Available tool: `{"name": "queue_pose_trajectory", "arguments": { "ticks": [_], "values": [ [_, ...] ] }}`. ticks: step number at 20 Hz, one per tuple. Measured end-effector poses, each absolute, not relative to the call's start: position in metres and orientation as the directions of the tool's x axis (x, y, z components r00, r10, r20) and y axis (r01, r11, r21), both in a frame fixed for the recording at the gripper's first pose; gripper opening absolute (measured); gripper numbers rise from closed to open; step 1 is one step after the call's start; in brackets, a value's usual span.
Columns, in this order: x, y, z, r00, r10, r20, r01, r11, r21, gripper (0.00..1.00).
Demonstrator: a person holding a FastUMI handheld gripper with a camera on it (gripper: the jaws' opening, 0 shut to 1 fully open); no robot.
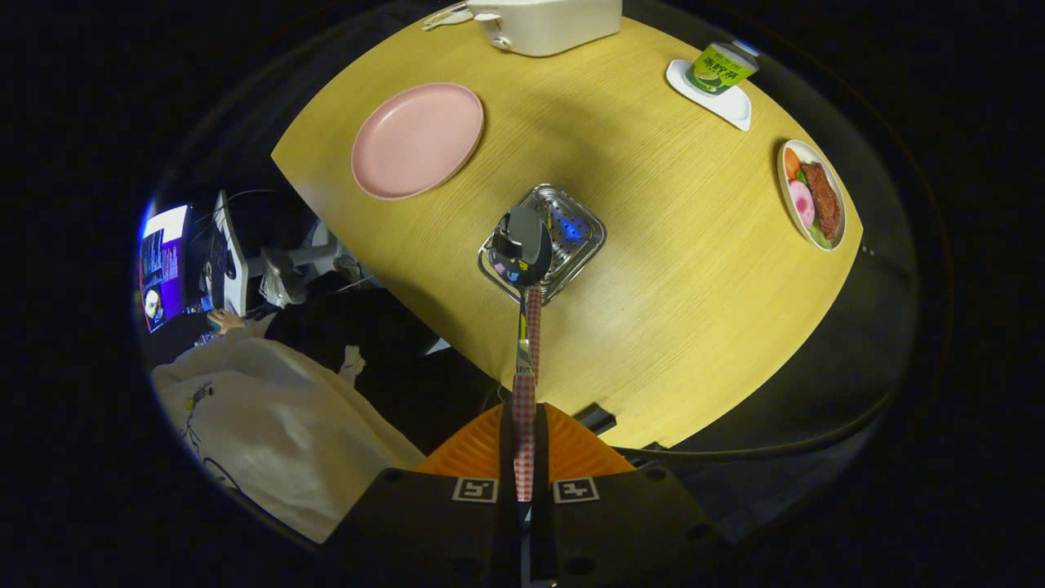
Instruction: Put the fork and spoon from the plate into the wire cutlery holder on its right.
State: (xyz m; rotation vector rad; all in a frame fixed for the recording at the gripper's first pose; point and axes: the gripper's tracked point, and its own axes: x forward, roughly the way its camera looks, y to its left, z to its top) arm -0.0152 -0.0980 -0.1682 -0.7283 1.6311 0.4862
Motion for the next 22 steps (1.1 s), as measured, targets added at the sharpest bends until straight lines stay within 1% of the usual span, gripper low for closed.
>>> {"name": "queue_pose_trajectory", "arguments": {
  "ticks": [3, 4, 11, 13, 19, 21, 22],
  "values": [
    [-0.006, -0.102, -0.181, -0.128, -0.223, -0.966, -0.695, 0.716, -0.073, 0.1],
    [-0.002, -0.102, -0.185, -0.143, -0.23, -0.963, -0.694, 0.717, -0.068, 0.12],
    [0.019, -0.098, -0.202, -0.217, -0.249, -0.944, -0.665, 0.746, -0.044, 0.11],
    [0.021, -0.099, -0.205, -0.226, -0.264, -0.938, -0.671, 0.74, -0.047, 0.13],
    [0.025, -0.093, -0.21, -0.233, -0.267, -0.935, -0.664, 0.746, -0.048, 0.13],
    [0.026, -0.092, -0.209, -0.231, -0.257, -0.938, -0.655, 0.754, -0.045, 0.16],
    [0.026, -0.088, -0.209, -0.227, -0.235, -0.945, -0.646, 0.763, -0.035, 0.24]
  ]
}}
